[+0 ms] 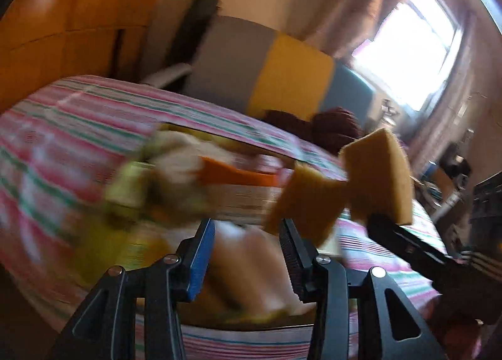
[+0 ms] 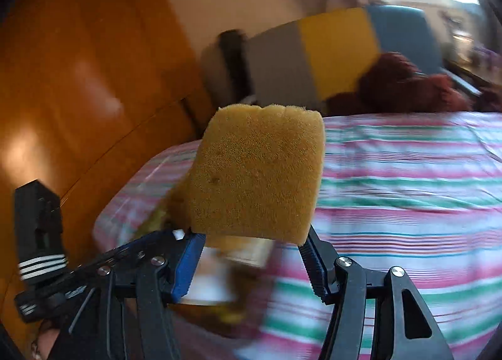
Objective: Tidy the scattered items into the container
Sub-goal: 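Lift both yellow sponges and carry them over the gold tray, then lower both yellow sponges into the tray and open both grippers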
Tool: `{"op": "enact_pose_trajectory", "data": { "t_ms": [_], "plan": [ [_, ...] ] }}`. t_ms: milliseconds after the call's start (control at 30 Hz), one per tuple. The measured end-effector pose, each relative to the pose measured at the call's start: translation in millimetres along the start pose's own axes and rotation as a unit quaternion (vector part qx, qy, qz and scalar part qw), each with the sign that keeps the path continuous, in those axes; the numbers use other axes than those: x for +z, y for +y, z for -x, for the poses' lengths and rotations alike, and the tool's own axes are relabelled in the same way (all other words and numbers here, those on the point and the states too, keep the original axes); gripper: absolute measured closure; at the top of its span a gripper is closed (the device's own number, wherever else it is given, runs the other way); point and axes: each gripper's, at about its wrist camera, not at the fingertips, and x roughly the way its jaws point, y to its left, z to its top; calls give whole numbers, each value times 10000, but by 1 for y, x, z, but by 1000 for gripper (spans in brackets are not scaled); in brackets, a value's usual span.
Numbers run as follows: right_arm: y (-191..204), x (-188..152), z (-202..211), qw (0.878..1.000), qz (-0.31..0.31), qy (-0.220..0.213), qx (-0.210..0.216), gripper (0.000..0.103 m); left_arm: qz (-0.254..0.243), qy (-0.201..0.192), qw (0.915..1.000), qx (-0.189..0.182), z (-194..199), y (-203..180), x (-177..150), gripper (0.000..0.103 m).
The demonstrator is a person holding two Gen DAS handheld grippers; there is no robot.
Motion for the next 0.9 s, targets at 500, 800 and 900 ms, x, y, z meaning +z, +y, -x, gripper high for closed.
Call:
{"op": "enact_pose_trajectory", "data": {
  "t_ms": [500,800,900],
  "plan": [
    [78,13,-40,9986,380,167,334,42,389,237,9981,409,-27,62,-7,36],
    [111,21,-54,9960,650,273,555,42,1115,-379,9922,398,14,89,4,32],
    [118,12,-79,9947,681,559,522,42,1247,-361,9905,462,11,95,5,32]
  ]
}}
